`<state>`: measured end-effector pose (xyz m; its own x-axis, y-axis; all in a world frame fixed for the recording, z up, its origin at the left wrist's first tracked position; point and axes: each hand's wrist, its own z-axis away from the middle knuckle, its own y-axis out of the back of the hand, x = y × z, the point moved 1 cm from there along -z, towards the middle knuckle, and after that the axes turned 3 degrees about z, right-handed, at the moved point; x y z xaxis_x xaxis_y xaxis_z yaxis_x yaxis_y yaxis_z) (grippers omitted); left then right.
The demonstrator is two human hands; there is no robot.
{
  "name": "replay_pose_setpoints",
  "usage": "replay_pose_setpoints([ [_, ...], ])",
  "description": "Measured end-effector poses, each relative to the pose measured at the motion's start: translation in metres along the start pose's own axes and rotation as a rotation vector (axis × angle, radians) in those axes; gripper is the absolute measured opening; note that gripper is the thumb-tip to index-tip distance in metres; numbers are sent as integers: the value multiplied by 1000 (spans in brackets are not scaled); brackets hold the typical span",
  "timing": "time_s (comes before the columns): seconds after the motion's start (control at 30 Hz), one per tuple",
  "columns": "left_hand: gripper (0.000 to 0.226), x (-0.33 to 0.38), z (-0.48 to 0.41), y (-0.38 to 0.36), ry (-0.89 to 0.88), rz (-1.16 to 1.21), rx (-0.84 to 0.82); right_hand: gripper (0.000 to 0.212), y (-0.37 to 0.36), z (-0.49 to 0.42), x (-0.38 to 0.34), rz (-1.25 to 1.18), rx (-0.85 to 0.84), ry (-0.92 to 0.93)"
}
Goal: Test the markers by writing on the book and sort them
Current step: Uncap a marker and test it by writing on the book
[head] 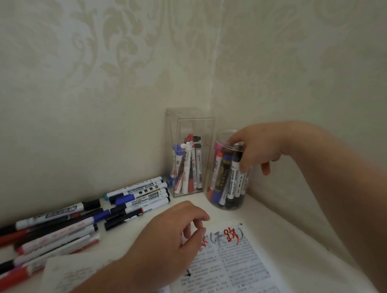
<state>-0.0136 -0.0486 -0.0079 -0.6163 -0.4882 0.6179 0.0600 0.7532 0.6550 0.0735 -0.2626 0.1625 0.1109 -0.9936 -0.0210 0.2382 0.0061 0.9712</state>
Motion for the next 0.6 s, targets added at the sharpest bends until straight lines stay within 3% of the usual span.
replay_pose_setpoints([
  [0.33,21,9,1,8,0,-17,86,19,-3,0,-1,-141,58,-46],
  [0.6,18,8,0,6,6,-29,48,35,-10,6,4,-227,153,30],
])
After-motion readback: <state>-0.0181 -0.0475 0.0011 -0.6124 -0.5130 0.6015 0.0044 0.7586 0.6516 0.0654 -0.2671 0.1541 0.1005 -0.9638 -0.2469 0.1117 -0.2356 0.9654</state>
